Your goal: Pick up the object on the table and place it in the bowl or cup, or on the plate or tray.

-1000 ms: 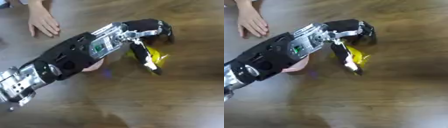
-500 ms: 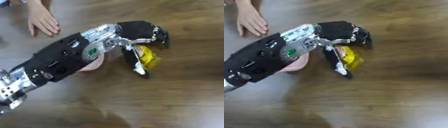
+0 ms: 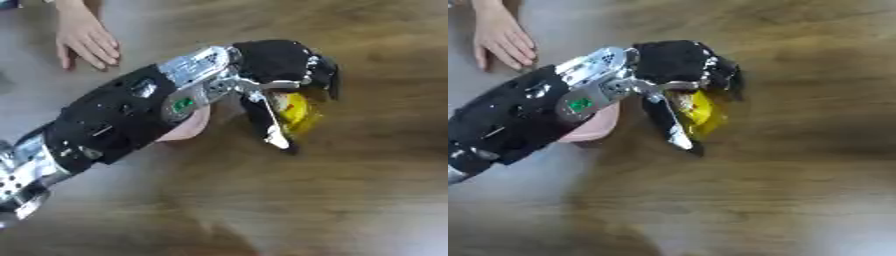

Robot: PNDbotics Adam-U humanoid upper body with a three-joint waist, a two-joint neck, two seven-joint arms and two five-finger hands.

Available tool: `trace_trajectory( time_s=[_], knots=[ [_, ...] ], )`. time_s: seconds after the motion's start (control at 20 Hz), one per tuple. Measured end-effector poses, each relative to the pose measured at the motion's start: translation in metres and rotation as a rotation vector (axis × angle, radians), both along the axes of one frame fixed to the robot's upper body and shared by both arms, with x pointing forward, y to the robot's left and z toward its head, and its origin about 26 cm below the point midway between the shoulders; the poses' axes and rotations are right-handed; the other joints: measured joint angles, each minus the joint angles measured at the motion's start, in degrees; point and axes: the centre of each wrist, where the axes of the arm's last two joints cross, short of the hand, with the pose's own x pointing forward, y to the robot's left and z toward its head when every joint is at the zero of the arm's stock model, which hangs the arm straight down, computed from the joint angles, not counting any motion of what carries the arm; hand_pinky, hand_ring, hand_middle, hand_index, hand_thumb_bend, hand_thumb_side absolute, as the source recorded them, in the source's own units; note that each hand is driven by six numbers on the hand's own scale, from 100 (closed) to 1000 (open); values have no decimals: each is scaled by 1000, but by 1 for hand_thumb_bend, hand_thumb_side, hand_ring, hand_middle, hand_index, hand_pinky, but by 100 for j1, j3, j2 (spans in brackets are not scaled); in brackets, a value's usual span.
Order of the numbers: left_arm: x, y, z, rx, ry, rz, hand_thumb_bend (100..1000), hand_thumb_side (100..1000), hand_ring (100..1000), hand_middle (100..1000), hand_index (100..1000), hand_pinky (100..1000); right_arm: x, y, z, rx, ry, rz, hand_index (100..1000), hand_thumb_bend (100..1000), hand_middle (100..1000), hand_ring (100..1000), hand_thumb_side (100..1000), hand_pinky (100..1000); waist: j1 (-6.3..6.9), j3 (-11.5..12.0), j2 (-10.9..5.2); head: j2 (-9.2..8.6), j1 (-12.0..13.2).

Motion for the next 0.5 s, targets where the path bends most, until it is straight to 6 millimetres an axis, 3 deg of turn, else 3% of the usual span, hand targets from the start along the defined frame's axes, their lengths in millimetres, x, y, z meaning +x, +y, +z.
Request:
trace_trajectory(
  time_s=[0.05, 0.2, 0.4, 0.45, 0.5],
  knots=[
    [-1, 1, 1, 5, -27, 8, 586, 100, 550, 598, 722, 393, 0, 0, 0, 0, 0, 0, 668, 100, 673, 532, 1000, 402, -13, 19, 14, 0, 0],
    [-3, 5, 4, -16, -78, 27, 515, 100, 516, 558, 666, 327, 0, 1, 2, 1, -6, 2, 665, 100, 673, 532, 1000, 399, -48, 55, 46, 0, 0],
    [-6, 11, 3, -60, -133, 69, 298, 100, 488, 530, 628, 274, 1, 1, 2, 5, -11, 7, 663, 100, 677, 534, 1000, 399, -165, 119, 108, 1, 5],
    [-6, 14, 2, -67, -144, 87, 266, 100, 465, 500, 599, 227, 1, 2, 2, 9, -14, 10, 663, 100, 678, 535, 1000, 400, -188, 134, 119, 1, 7],
    [-6, 17, 1, -76, -154, 103, 220, 100, 412, 437, 516, 106, 1, 2, 3, 11, -18, 14, 664, 100, 679, 537, 1000, 402, -206, 143, 131, 1, 8]
  ],
)
